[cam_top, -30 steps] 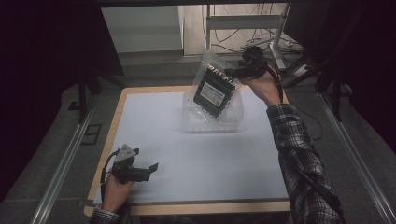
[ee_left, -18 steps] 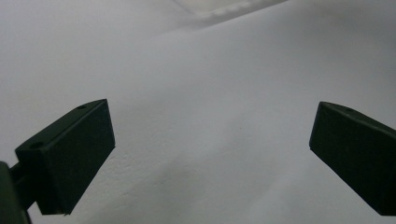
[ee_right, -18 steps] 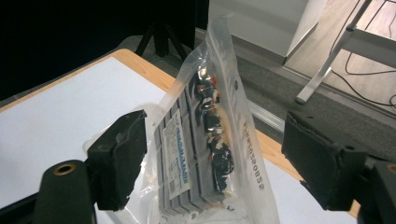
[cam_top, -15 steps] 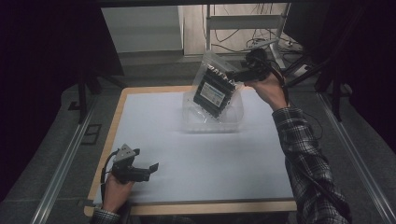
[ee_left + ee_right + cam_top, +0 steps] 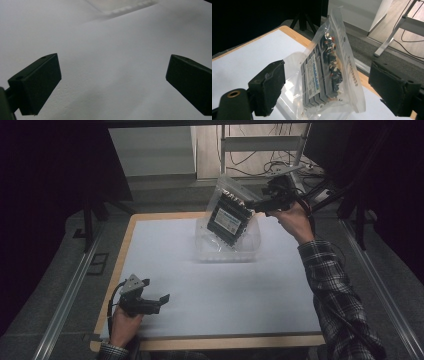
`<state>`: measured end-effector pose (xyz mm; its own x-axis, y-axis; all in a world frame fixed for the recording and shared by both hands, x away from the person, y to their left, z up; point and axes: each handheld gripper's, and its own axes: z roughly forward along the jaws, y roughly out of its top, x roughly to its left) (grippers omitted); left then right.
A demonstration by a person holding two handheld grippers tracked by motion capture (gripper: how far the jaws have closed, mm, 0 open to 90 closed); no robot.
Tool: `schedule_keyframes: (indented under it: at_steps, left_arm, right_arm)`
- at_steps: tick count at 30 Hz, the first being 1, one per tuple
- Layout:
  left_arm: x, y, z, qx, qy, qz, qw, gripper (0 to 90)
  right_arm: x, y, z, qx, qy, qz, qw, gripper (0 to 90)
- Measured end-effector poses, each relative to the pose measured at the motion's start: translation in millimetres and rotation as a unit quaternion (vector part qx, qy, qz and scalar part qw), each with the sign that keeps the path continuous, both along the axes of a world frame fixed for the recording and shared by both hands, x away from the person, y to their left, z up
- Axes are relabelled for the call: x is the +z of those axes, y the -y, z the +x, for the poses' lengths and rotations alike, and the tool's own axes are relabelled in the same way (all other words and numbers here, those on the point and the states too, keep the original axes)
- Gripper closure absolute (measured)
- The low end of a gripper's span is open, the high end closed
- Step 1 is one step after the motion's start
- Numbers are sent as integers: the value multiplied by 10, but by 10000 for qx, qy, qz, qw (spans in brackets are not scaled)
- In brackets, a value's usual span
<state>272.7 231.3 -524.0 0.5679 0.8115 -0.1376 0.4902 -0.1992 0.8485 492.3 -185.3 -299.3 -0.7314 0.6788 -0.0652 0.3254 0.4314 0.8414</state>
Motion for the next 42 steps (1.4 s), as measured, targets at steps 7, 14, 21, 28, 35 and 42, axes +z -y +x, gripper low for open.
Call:
schedule_keyframes:
  at_steps: [7,14,21,28,35,42]
  left_arm:
    - [-3,14,-1,-20,11,32,10000,0]
    - [-4,33,-1,-49,-2,87,10000,0]
    - [-7,43,2,-53,-20,137,9999,0]
    - [-7,50,2,-51,-32,157,9999,0]
    - [0,62,-2,-58,-25,166,9998,0]
    - [2,67,-2,-63,-37,180,9998,0]
  right_arm:
    - [-50,74,-97,39,-39,18,10000,95]
    - [-81,158,-183,25,-74,86,9999,70]
    - [-113,258,-311,38,-41,81,10000,54]
    - [-194,341,-447,129,-92,160,9997,53]
    - [-297,378,-604,186,-96,181,9996,42]
    - [-413,423,-775,245,-115,170,9995,18]
